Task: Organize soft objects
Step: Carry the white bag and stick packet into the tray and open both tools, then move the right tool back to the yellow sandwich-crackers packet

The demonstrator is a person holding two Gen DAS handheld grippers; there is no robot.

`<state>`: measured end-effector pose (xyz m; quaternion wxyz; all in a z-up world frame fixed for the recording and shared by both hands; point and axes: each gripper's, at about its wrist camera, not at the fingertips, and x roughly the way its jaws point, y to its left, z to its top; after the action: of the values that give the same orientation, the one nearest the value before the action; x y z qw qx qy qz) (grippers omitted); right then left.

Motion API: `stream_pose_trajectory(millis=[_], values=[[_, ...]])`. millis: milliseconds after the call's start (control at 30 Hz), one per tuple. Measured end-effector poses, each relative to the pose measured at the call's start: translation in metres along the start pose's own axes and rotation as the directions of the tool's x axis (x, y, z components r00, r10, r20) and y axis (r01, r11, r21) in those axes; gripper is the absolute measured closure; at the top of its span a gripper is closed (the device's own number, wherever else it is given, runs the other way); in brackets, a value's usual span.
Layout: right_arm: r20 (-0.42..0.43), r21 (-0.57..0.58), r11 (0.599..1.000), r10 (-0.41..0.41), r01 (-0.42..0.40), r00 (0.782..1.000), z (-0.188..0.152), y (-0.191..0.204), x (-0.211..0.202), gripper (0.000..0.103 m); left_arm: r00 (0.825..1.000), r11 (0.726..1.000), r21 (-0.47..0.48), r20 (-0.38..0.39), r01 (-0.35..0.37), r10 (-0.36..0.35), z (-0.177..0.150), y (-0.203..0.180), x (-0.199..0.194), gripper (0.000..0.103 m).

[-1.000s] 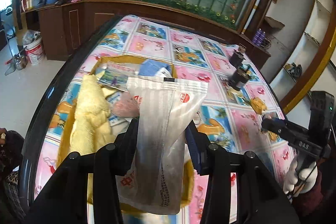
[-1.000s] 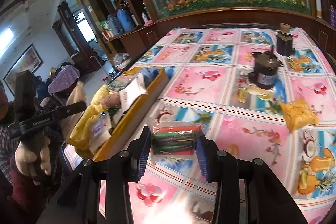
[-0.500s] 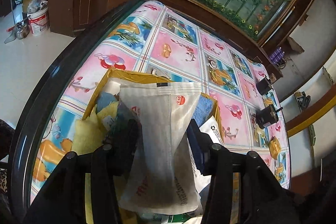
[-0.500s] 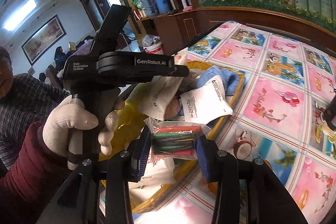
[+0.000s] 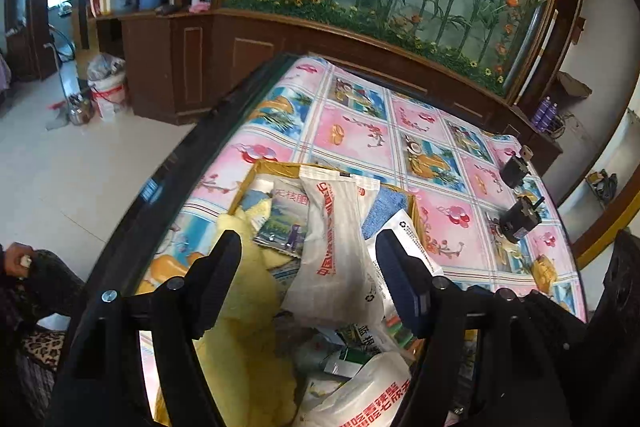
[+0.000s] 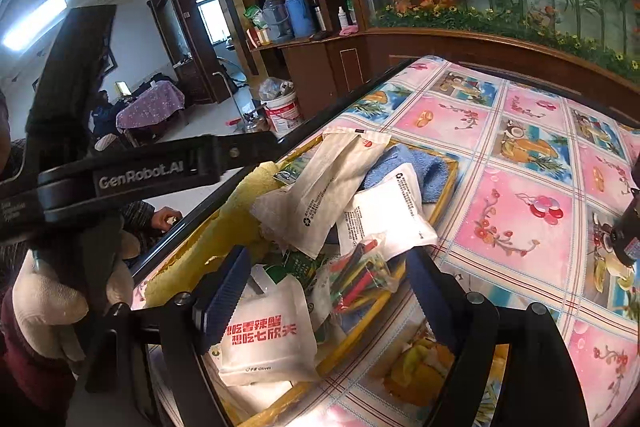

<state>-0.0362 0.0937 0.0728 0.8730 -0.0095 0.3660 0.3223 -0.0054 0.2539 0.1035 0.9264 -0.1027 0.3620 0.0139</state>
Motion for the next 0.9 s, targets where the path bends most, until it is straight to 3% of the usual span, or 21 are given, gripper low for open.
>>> stream_pose_trajectory(millis=[100,200,267,567,900], values=[[0.014,0.028,0.999,-0.019,0.018,1.000,-0.011,-0.008,-0.017,0.016,0.987,0.992,0.035,0.105,-0.125,0.121,-0.011,-0.009,-0.032,0.024],[0.020,0.060,0.997,-0.048,0.047,0.999,-0.028,-0.019,-0.035,0.016,0.952,0.966,0.057,0.194,-0.252,0.237,-0.024,-0.022,-0.055,0.019],[0.020,0.091,0.994,-0.064,0.062,0.998,-0.039,-0.028,-0.046,0.015,0.938,0.955,0.070,0.220,-0.290,0.268,-0.031,-0.029,-0.064,0.019],[0.042,0.231,0.966,-0.129,0.116,0.991,-0.085,-0.076,-0.095,0.015,0.943,0.946,0.142,0.208,-0.293,0.261,-0.056,-0.065,-0.079,0.019],[0.055,0.319,0.933,-0.194,0.167,0.979,-0.114,-0.119,-0.129,0.015,0.951,0.938,0.210,0.199,-0.275,0.235,-0.072,-0.098,-0.087,0.019]])
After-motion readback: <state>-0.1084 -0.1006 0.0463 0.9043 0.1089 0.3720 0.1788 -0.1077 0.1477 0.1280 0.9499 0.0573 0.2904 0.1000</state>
